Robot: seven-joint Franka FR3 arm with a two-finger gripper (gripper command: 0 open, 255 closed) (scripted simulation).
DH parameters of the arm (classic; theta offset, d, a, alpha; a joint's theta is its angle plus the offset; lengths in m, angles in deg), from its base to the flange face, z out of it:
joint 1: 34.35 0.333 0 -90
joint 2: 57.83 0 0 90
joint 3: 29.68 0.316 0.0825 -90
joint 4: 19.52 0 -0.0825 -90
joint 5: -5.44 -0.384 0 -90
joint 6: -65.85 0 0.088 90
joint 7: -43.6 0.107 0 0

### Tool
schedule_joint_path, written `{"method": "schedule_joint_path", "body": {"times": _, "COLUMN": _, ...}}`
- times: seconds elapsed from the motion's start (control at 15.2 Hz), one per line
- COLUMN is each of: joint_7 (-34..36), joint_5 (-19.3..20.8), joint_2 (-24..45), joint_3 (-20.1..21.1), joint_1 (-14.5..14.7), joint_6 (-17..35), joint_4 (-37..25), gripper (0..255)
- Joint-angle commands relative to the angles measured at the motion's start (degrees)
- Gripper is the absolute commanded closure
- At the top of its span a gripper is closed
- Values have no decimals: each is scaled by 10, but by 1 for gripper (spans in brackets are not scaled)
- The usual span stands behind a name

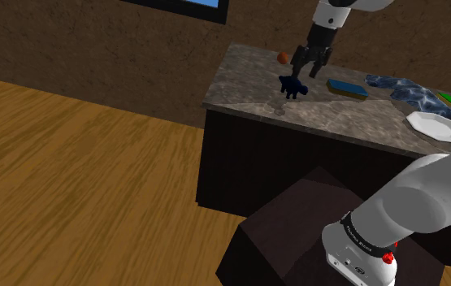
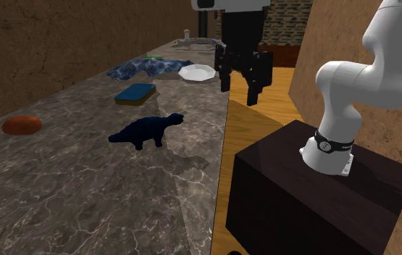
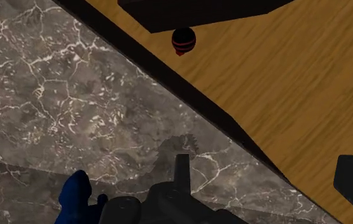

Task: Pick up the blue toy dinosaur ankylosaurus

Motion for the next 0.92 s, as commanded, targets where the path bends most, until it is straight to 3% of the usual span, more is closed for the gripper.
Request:
{"method": "schedule_joint_path", "body": {"times": 0.0, "joint_7": -8, "joint_5": -3, "joint_2": 40, "joint_3": -12, "joint_1": -6, "joint_6": 14, "joint_4": -24, "gripper": 0}}
{"method": "schedule_joint_path", "body": {"times": 0.86, "joint_7": -64, "joint_5": -67, "joint_2": 311, "joint_3": -71, "joint_1": -65, "joint_6": 24, "joint_4": -267, "gripper": 0}}
